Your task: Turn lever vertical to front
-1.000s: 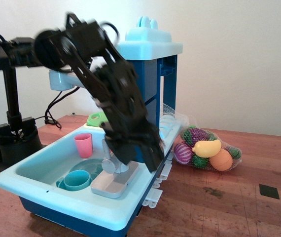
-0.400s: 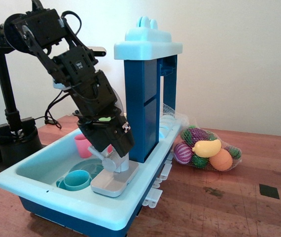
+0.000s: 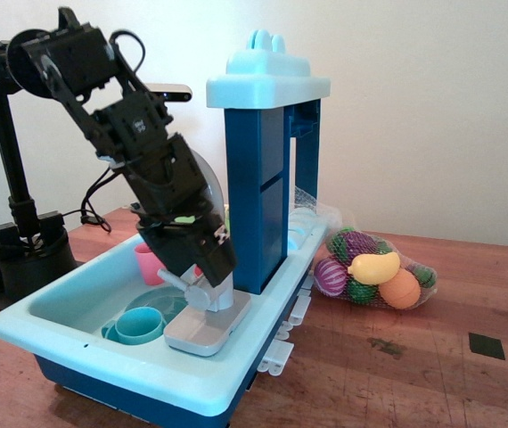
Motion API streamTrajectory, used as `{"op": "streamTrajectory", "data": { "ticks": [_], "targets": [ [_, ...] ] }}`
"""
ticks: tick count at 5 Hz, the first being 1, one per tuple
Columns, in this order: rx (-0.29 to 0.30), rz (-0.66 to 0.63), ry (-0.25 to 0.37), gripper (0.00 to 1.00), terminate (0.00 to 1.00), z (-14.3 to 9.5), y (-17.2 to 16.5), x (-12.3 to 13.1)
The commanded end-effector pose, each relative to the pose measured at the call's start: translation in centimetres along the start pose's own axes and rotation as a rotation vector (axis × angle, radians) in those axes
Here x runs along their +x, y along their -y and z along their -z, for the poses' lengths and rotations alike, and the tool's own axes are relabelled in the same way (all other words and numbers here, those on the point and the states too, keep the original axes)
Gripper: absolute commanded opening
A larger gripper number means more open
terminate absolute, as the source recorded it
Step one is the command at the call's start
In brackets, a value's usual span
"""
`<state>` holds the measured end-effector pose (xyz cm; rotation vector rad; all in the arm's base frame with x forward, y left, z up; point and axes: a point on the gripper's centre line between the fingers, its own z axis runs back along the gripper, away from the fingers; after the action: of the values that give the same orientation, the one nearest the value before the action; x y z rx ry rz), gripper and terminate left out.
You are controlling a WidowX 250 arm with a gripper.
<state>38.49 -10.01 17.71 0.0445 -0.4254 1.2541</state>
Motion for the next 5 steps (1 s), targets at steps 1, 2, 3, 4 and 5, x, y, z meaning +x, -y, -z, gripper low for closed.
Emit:
{"op": "streamTrajectory", "data": {
  "ticks": [1, 2, 3, 4, 5],
  "targets": [
    [-0.001, -0.03, -0.009, 1.0, 0.0, -3.4, -2.4, 0.3],
    [0.041, -0.003, -0.027, 1.0, 0.0, -4.5, -4.2, -0.7],
    [0.088, 0.045, -0.076, 1.0, 0.0, -5.0, -5.1, -1.5],
    [0.107, 0.065, -0.097, 1.0, 0.0, -5.3, -5.3, -2.2],
    [0.074, -0.048, 0.034, 1.0, 0.0, -8.5, -7.5, -3.0]
  ]
}}
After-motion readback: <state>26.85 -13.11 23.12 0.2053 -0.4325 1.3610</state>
